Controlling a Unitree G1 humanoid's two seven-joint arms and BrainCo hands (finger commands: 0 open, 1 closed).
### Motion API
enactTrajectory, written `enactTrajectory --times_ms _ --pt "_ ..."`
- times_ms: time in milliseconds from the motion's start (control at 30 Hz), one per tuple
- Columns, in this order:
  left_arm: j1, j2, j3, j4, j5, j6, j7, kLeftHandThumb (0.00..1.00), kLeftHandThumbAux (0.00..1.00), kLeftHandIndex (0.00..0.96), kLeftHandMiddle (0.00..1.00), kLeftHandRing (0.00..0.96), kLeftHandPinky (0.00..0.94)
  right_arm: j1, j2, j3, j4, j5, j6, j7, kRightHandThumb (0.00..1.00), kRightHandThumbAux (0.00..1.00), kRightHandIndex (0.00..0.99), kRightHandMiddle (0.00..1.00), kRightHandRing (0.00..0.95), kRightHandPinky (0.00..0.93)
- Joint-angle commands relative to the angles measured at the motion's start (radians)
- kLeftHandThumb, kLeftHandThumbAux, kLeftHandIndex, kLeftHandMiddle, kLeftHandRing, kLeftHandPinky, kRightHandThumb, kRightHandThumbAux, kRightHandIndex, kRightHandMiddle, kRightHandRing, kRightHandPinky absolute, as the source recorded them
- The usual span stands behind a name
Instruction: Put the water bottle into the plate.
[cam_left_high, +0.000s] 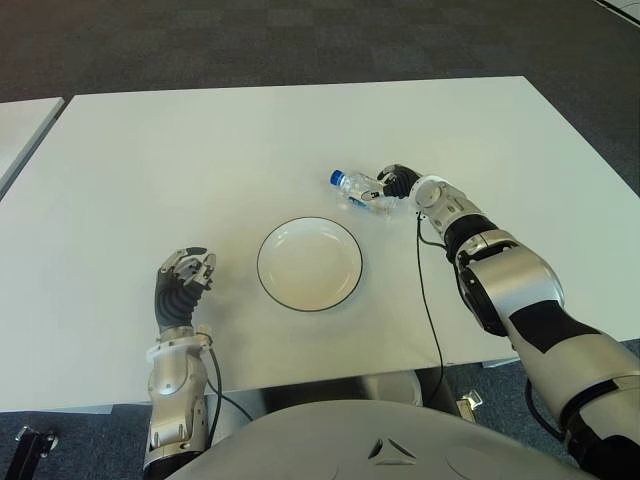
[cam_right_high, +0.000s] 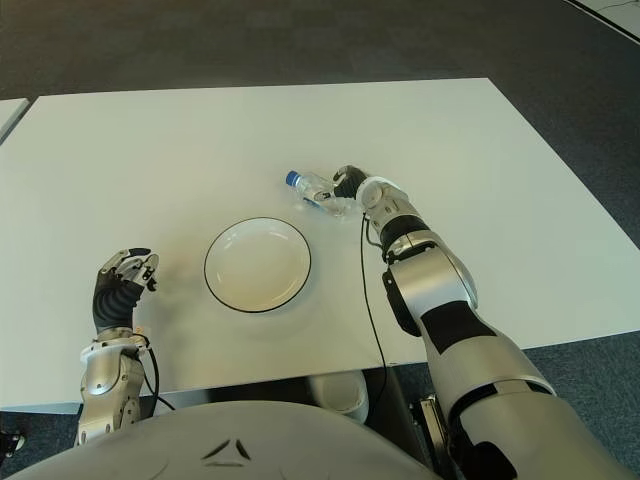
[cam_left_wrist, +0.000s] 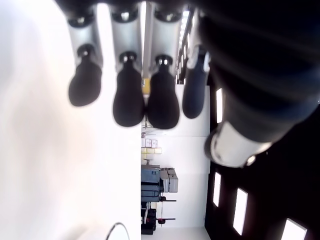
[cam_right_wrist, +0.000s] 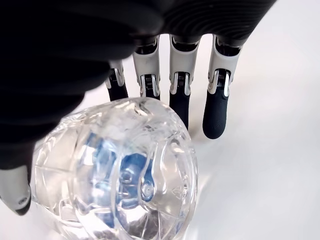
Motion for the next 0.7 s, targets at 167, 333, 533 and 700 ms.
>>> enactTrajectory --times_ms 167,333,533,700 --pt "-0.001 -0.007 -0.006 -0.001 0.028 0.011 0.015 0.703 0.721 0.434 0.731 0.718 0.720 0.059 0.008 0.013 0.016 -0.009 0.023 0.017 0.000 0.608 0.254 0.365 0.404 0.432" --pt "-0.003 -0.006 -0.008 0.005 0.038 -0.003 0.014 0.701 0.722 0.433 0.738 0.725 0.732 0.062 0.007 0.050 0.017 -0.046 0.021 -0.022 0.000 0.585 0.213 0.333 0.376 0.420" --pt "-0.002 -0.007 -0.005 0.004 0.037 0.008 0.013 0.700 0.723 0.432 0.739 0.727 0.731 0.054 0.019 0.118 0.019 -0.100 0.022 -0.083 0.009 0.573 0.179 0.274 0.349 0.446" --pt "-0.001 -0.010 -0.004 0.002 0.031 0.015 0.013 0.700 0.723 0.433 0.738 0.725 0.728 0.053 0.019 0.152 0.020 -0.127 0.017 -0.114 0.055 0.556 0.161 0.243 0.337 0.443"
